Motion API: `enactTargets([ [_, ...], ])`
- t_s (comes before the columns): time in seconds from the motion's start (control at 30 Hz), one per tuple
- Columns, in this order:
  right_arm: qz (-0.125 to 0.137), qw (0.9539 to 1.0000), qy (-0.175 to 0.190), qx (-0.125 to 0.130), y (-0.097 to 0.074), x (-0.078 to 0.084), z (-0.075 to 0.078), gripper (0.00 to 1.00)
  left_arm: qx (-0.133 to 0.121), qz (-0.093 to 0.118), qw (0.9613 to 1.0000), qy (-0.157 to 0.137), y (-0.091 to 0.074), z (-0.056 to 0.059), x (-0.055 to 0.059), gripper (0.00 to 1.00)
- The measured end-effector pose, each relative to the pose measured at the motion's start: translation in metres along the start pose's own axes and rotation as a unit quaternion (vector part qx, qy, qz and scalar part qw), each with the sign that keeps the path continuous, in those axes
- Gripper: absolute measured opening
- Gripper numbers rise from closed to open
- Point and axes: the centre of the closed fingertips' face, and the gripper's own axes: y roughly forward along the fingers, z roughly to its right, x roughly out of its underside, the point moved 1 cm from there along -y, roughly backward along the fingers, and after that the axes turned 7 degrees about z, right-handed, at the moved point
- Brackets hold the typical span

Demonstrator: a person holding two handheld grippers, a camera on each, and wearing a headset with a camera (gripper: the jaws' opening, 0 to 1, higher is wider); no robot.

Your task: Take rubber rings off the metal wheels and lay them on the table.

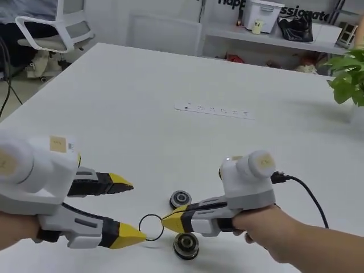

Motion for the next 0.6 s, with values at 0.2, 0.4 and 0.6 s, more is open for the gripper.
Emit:
enactTargets([
  [0.2, -0.002, 0.9999, -0.004, 0.011, 0.001, 0.001, 0.004, 0.00, -0.001, 0.000, 1.0000, -0.007, 0.002, 0.000, 0.002, 0.58],
  [0.4, -0.005, 0.9997, -0.006, 0.023, 0.002, 0.003, 0.010, 0.00, 0.004, -0.003, 1.0000, -0.005, 0.003, 0.003, 0.004, 0.58],
  [0.6, -0.010, 0.9994, -0.010, 0.031, 0.002, 0.006, 0.013, 0.00, -0.001, -0.002, 1.0000, -0.006, 0.003, 0.000, 0.003, 0.58],
])
